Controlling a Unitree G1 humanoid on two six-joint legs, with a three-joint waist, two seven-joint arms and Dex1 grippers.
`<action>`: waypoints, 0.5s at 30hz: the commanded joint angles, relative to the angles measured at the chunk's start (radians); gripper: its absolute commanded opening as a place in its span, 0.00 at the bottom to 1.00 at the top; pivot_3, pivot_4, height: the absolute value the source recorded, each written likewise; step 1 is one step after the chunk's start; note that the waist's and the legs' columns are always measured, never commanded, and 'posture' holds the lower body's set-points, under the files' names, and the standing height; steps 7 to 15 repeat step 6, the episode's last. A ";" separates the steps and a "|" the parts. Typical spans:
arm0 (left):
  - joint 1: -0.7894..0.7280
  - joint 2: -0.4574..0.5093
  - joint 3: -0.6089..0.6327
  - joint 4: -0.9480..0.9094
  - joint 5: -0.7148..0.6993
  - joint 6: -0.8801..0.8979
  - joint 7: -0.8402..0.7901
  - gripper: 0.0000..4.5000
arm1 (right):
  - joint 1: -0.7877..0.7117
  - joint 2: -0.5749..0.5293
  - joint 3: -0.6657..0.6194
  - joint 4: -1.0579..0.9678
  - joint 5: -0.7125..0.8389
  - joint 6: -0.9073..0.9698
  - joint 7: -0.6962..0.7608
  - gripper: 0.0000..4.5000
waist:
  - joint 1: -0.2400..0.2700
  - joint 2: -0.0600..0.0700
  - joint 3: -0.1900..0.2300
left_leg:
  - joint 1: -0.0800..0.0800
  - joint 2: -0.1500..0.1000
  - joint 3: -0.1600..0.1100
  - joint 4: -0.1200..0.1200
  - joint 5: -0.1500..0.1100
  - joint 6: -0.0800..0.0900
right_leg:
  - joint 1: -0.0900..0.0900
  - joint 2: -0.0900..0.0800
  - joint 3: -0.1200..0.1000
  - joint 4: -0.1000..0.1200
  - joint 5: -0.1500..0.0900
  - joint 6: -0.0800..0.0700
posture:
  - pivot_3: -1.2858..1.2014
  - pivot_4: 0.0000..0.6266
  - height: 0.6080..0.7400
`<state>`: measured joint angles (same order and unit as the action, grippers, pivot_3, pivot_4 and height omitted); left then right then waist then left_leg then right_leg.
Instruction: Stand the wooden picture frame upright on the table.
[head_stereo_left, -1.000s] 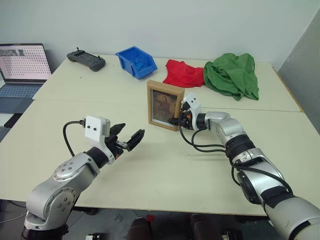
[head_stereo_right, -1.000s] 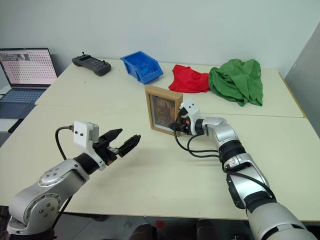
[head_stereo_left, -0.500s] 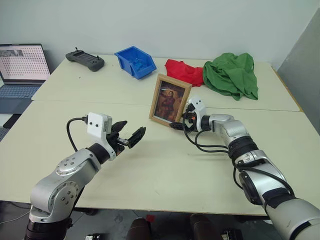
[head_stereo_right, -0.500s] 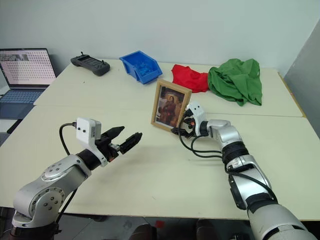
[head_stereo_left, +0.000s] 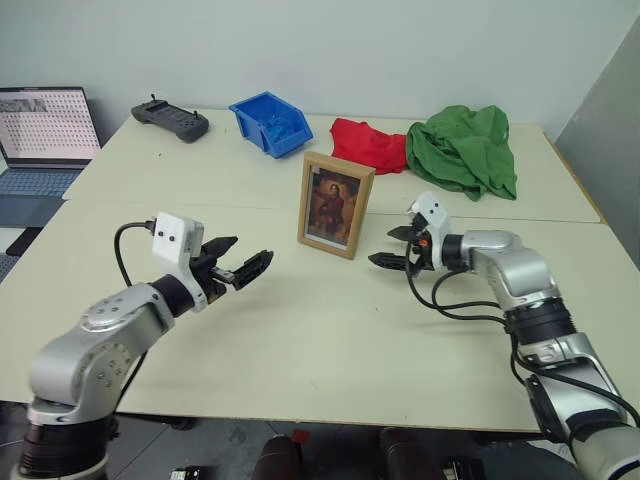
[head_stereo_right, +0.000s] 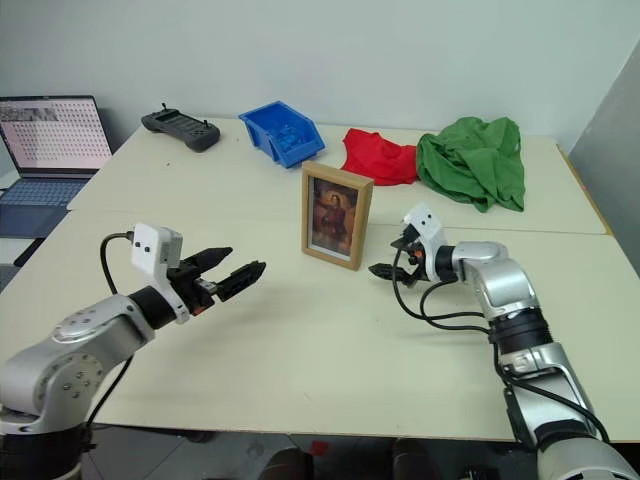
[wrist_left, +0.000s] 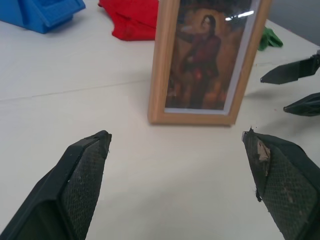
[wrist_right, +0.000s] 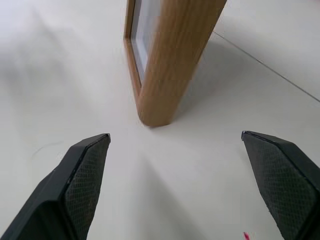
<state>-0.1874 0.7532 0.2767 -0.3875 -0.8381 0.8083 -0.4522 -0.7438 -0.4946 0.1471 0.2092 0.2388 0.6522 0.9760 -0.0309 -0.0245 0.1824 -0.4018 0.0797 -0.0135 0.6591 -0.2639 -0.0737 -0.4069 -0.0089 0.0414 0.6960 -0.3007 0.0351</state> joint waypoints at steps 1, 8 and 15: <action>-0.009 0.158 0.113 0.043 -0.087 0.099 -0.165 1.00 | 0.048 -0.144 -0.032 -0.241 0.117 0.080 0.167 1.00 | 0.002 0.000 0.002 | 0.000 0.000 0.000 0.000 0.000 0.000 | 0.000 0.000 0.000 0.000 0.000 0.000 | 0.52 0.24 1.00; -0.072 0.286 0.120 0.156 -0.040 0.078 -0.291 1.00 | 0.071 -0.184 -0.102 -0.371 0.193 0.178 0.111 1.00 | -0.001 0.001 0.002 | 0.002 0.000 0.000 0.000 0.000 0.000 | 0.001 0.001 0.000 0.000 0.000 0.000 | 0.52 0.24 1.00; -0.072 0.286 0.120 0.156 -0.040 0.078 -0.291 1.00 | 0.071 -0.184 -0.102 -0.371 0.193 0.178 0.111 1.00 | -0.001 0.001 0.002 | 0.002 0.000 0.000 0.000 0.000 0.000 | 0.001 0.001 0.000 0.000 0.000 0.000 | 0.52 0.24 1.00</action>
